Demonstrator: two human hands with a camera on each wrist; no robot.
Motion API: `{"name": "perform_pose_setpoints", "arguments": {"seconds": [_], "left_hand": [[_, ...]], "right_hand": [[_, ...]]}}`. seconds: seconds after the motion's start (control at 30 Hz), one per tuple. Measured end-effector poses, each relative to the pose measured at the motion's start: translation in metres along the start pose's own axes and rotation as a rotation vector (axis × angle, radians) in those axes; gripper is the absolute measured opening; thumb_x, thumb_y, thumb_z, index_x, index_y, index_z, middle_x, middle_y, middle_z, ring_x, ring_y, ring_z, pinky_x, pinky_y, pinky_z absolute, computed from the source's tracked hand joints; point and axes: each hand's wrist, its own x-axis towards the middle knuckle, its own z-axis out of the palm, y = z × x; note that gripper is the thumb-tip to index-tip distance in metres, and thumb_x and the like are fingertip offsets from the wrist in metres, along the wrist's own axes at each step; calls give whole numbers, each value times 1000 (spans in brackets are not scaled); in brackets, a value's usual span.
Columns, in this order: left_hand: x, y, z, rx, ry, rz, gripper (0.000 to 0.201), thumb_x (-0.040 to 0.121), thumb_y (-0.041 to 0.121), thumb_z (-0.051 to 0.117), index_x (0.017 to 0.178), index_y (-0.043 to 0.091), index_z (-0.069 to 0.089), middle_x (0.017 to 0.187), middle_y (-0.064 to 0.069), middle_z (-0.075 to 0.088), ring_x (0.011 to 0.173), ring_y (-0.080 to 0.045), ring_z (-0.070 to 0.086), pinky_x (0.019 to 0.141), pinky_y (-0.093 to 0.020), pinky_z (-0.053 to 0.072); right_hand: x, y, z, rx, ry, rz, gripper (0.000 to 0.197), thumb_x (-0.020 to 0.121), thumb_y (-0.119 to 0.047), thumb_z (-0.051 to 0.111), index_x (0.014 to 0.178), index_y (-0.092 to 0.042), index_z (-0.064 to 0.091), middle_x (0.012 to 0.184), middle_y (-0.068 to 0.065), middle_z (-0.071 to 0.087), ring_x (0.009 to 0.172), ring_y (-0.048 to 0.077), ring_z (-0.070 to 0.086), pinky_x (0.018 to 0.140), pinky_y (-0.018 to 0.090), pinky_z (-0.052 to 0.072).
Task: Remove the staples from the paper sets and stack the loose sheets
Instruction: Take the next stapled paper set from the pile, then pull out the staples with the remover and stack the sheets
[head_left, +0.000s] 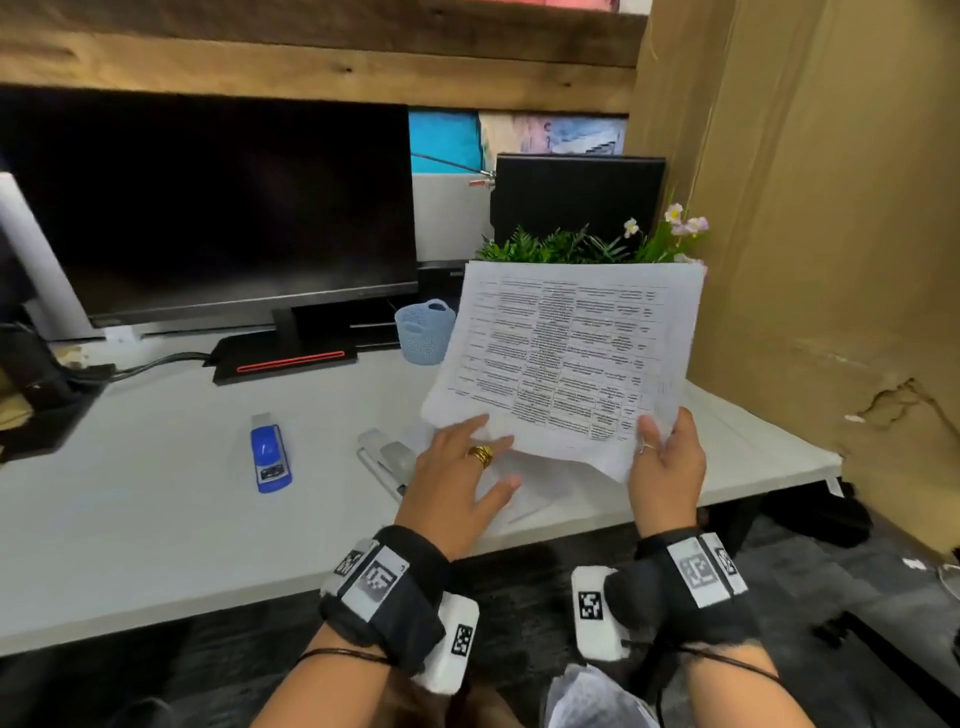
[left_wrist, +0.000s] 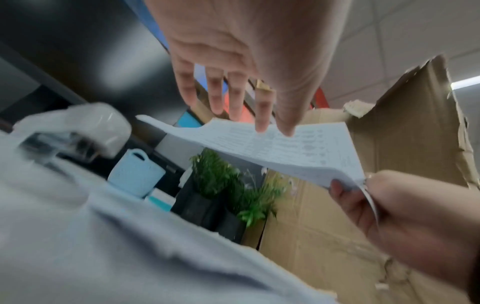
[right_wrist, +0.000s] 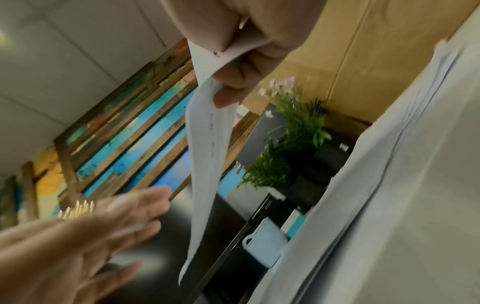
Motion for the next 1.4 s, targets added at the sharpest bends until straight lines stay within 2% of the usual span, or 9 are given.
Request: {"name": "perform_pose_setpoints", "arguments": {"seconds": [0.2, 0.47, 0.57, 0.63, 0.7, 0.83, 1.1, 1.23, 1.4], "left_hand": [[6, 5, -63, 155, 383, 9, 49, 87, 48, 50, 130, 26, 53, 144, -3, 36, 132, -19, 25, 104, -38, 26], [-23, -17, -103, 389, 192, -336, 107, 68, 65, 65, 147, 37, -2, 157, 1, -5, 143, -18, -13, 112, -51, -9], [-34, -26, -109, 262, 172, -462, 99, 72, 57, 68, 145, 41, 4, 141, -1, 42, 135, -18, 29, 111, -46, -11], [-41, -36, -112, 151, 230, -492, 70, 81, 47, 64, 140, 35, 29, 107, -3, 65, 103, -20, 56, 110, -39, 28], [-48, -43, -118, 205, 236, -513, 44, 89, 42, 57, 129, 26, 49, 95, -5, 67, 89, -25, 62, 77, -30, 46], [-55, -47, -127, 399, 153, -565, 35, 96, 42, 43, 103, 12, 60, 82, -8, 62, 80, -26, 59, 62, -27, 36], [-61, -56, -127, 445, 129, -599, 47, 95, 43, 43, 56, 23, 27, 56, 7, 35, 62, -18, 42, 52, -28, 25], [-66, -62, -125, 402, 127, -625, 46, 94, 49, 40, 57, 23, 31, 58, 5, 40, 63, -19, 45, 57, -27, 30], [-70, -64, -122, 388, 168, -607, 35, 97, 46, 35, 73, 20, 37, 67, 1, 46, 67, -19, 46, 62, -27, 33]], "right_hand": [[-30, -9, 34, 396, -90, 59, 23, 98, -9, 44, 103, -29, 54, 106, -12, 63, 98, 3, 62, 82, 17, 53], [-52, -3, 72, 166, -745, 22, 30, 93, 3, 49, 100, -24, 61, 97, -4, 69, 85, 0, 66, 76, 19, 52], [-56, -1, 82, 33, -975, -18, 25, 93, -1, 51, 100, -21, 64, 98, -1, 70, 91, 9, 66, 82, 26, 51], [-59, -1, 88, -11, -1125, 22, 14, 94, -12, 54, 97, -19, 66, 94, -4, 70, 88, 11, 65, 84, 29, 50], [-60, -5, 96, -43, -1062, -18, 25, 92, -24, 57, 68, -18, 63, 65, -12, 60, 64, 6, 55, 73, 24, 44], [-41, -18, 123, -253, -417, -165, 39, 94, -29, 54, 63, -7, 65, 64, 2, 63, 64, 18, 57, 65, 20, 38], [-23, -25, 197, -956, -999, 104, 69, 87, -59, 45, 127, -4, 51, 132, 16, 53, 118, 32, 52, 95, 33, 42], [-29, -26, 207, -950, -1113, 208, 76, 80, -67, 50, 129, -9, 51, 133, 14, 52, 118, 32, 51, 98, 35, 40], [-38, -32, 212, -1001, -1184, 165, 40, 89, -37, 49, 118, -10, 52, 130, 15, 54, 115, 31, 52, 100, 35, 41]]}}
